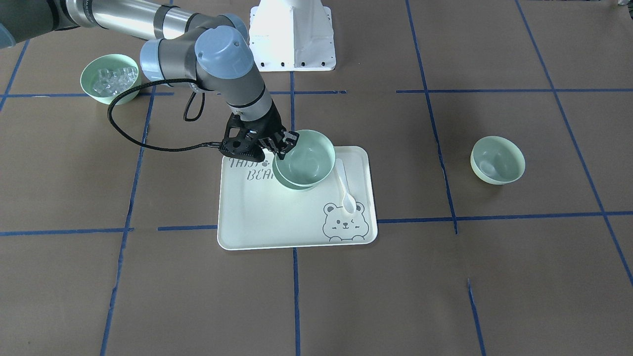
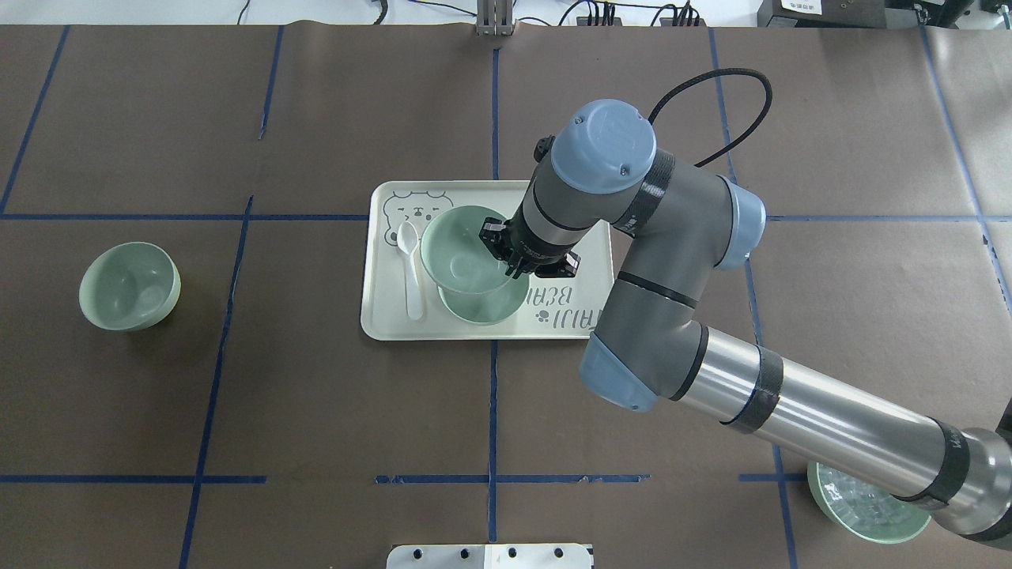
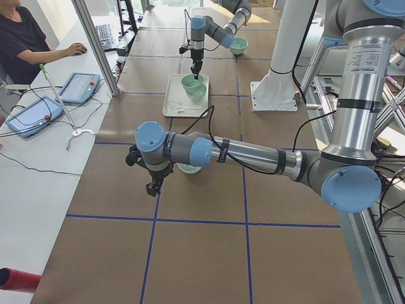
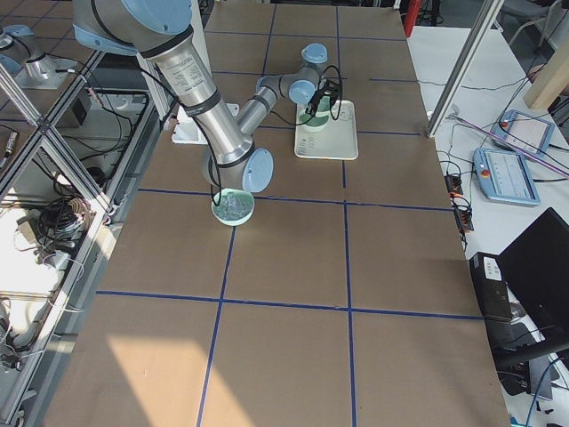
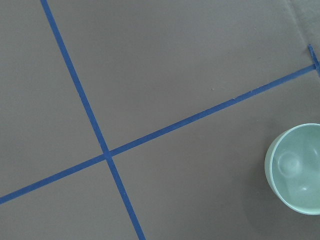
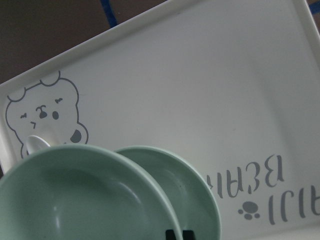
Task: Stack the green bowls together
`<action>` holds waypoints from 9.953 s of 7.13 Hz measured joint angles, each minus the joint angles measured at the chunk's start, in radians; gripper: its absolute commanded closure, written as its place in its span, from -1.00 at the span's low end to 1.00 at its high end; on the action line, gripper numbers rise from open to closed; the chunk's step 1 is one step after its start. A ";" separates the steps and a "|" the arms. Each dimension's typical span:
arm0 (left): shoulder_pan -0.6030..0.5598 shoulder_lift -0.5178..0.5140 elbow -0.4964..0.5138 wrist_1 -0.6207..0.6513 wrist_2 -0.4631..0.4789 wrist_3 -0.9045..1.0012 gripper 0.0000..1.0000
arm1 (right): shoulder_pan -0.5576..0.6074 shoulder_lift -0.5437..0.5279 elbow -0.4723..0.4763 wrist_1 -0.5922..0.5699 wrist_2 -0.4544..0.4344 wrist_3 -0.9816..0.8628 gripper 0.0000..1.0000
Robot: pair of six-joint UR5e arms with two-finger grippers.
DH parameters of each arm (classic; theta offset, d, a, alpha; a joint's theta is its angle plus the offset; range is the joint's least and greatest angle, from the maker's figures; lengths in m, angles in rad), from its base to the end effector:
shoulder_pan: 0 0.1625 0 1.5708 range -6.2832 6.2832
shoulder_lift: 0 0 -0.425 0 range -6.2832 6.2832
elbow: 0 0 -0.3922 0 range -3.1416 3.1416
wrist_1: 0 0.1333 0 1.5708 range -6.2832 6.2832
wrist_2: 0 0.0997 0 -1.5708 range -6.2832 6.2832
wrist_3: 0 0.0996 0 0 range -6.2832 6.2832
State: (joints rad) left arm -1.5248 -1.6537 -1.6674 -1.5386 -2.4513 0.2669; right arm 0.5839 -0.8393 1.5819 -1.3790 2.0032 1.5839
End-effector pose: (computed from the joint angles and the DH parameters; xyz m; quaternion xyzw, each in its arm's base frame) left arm -0.0321 -0.5311 0.5641 0.1130 0.4151 0.1716 0.8863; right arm -0.5376 -0.4649 0.1871 -0.0599 -0.4760 0.1641 0.8619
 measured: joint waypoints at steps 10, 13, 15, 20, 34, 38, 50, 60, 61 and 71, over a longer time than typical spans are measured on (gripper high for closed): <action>0.000 0.000 -0.004 0.000 0.000 -0.002 -1.00 | -0.029 -0.015 -0.004 0.000 -0.052 -0.006 -1.00; 0.004 -0.001 -0.005 -0.029 0.000 -0.008 -1.00 | -0.019 -0.019 0.017 0.002 -0.059 -0.022 -1.00; 0.055 -0.002 -0.005 -0.054 -0.002 -0.052 -1.00 | 0.055 -0.093 0.108 -0.001 0.026 -0.035 -1.00; 0.262 0.002 0.005 -0.235 0.075 -0.537 -1.00 | 0.302 -0.508 0.304 -0.001 0.197 -0.557 -1.00; 0.508 -0.021 0.015 -0.424 0.124 -0.895 1.00 | 0.352 -0.568 0.300 0.002 0.225 -0.680 -1.00; 0.679 -0.401 -0.006 -0.422 0.098 -1.616 1.00 | 0.372 -0.585 0.298 0.002 0.228 -0.682 -1.00; 0.887 -0.590 0.129 -0.424 0.282 -1.793 -1.00 | 0.373 -0.593 0.286 0.003 0.218 -0.682 -1.00; 0.319 0.039 -0.124 -0.437 0.173 -0.653 -1.00 | 0.806 -0.594 0.063 -0.167 0.342 -1.410 -1.00; 0.213 0.078 -0.079 -0.417 0.168 -0.461 -1.00 | 0.841 -0.595 0.034 -0.185 0.344 -1.498 -1.00; 0.025 0.097 0.011 -0.064 0.039 -0.120 -1.00 | 0.869 -0.589 0.010 -0.248 0.339 -1.584 -1.00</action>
State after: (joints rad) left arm -1.4997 -1.5566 -1.6569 -1.6029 -2.4122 0.1469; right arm 1.4528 -1.4285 1.5915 -1.6275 2.3422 -0.0001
